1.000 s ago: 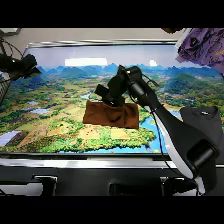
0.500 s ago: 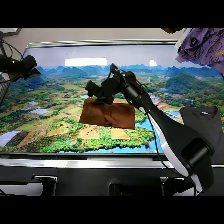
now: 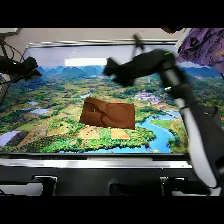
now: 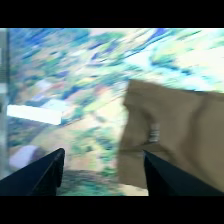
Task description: Fold the clothes and pants, and hang the long-sleeved shirts on hangers.
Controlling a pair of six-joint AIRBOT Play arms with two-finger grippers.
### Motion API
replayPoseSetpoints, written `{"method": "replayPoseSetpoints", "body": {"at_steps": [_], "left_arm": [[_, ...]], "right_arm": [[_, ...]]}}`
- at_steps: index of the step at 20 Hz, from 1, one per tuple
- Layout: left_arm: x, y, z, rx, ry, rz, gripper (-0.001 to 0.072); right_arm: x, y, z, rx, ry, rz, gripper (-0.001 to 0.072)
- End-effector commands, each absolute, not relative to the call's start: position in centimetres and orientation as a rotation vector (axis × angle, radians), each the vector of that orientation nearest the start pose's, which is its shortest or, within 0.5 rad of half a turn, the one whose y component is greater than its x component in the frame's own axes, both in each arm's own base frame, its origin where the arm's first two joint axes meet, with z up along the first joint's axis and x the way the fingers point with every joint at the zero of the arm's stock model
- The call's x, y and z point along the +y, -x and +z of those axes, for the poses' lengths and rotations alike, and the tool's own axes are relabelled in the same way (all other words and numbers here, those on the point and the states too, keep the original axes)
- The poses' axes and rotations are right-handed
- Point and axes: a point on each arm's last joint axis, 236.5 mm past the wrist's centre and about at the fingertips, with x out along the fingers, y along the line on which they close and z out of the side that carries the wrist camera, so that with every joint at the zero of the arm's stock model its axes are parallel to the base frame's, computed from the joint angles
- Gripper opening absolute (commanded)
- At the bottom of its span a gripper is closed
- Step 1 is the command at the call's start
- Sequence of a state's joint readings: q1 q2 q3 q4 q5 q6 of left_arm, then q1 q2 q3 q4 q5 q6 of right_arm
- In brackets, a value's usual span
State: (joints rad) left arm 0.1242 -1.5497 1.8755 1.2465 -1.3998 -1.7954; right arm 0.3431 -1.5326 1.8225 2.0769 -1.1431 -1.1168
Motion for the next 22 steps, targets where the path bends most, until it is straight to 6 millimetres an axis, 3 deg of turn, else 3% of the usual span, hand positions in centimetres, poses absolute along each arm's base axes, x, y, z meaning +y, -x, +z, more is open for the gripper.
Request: {"method": "replayPoseSetpoints", "body": {"at_steps": [1,3,5,6,9,11,13,17,22], "left_arm": [[-1.3,-48.6,14.9,1.062,0.491,-0.026,0.0014],[-1.1,-48.6,14.9,1.061,0.49,-0.025,0.0014],[-1.1,-48.6,14.9,1.06,0.476,-0.033,0.0014],[-1.1,-48.6,14.9,1.06,0.476,-0.033,0.0014],[-1.1,-48.5,14.9,1.062,0.476,-0.033,0.0014],[-1.2,-48.1,14.7,1.082,0.456,-0.045,0.0014],[-1.2,-47.9,14.5,1.091,0.437,-0.057,0.0014],[-1.2,-47.9,14.5,1.092,0.437,-0.056,0.0014],[-1.2,-47.9,14.5,1.093,0.437,-0.056,0.0014]], "right_arm": [[14.3,-44.8,18.0,1.099,-0.502,0.356,0.0592],[7.6,-45.2,15.7,1.126,-0.505,0.285,0.0593],[3.9,-44.9,11.8,1.171,-0.578,0.263,0.0592],[3.3,-44.4,9.4,1.201,-0.637,0.273,0.0591],[5.0,-42.3,2.1,1.275,-0.787,0.322,0.0586],[7.9,-40.4,-2.8,1.343,-0.856,0.354,0.0532],[11.1,-38.6,-6.3,1.405,-0.889,0.405,0.0531],[15.8,-37.7,-9.5,1.446,-0.835,0.489,0.0533],[17.3,-39.7,-9.9,1.364,-0.832,0.479,0.0512]]}}
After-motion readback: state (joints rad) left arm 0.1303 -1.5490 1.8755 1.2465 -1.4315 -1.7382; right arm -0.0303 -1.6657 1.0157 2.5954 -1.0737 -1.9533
